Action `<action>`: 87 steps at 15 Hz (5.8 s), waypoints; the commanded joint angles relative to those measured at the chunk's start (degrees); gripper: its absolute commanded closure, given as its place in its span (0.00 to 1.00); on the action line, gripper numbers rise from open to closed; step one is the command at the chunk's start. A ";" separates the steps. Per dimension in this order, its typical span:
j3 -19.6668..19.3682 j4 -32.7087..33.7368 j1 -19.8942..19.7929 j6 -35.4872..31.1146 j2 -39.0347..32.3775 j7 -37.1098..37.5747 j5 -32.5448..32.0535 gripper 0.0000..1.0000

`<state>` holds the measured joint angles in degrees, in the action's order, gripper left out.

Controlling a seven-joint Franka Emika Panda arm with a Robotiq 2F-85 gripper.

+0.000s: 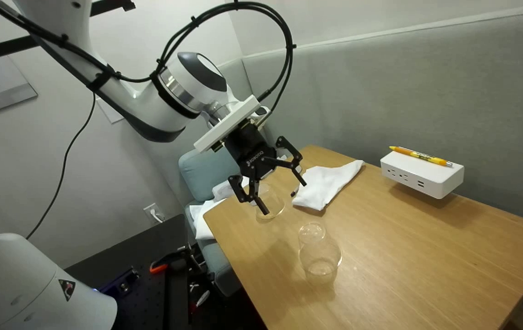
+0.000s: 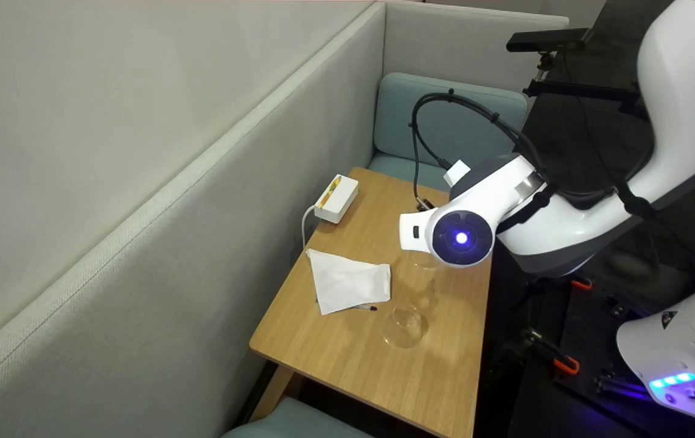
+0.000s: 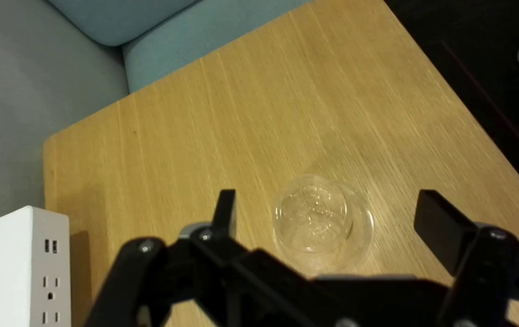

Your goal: Place the clear cup on the right upright.

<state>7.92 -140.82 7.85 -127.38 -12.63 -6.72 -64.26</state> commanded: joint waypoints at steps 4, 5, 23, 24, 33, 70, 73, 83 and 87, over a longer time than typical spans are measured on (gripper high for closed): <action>2.28 1.03 5.24 9.78 -6.84 10.02 -12.29 0.00; 2.60 1.20 5.58 10.47 -8.06 10.67 -13.61 0.00; 1.46 9.65 3.93 18.18 -23.61 13.30 -21.13 0.00; 1.38 10.18 3.85 18.43 -24.03 13.29 -21.06 0.00; 1.42 13.53 3.50 20.20 -27.48 12.87 -20.68 0.08; -4.91 8.11 -11.45 -30.67 -13.21 -43.34 -34.58 0.69; -5.16 7.67 -14.34 -36.77 -12.76 -57.91 -26.21 0.69; 8.64 5.61 -27.96 -30.87 -12.69 -106.11 15.07 0.69; 7.50 8.18 -24.89 -24.01 -12.80 -118.45 31.06 0.69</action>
<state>17.22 -134.60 -20.23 -155.47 -25.01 -118.24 -41.99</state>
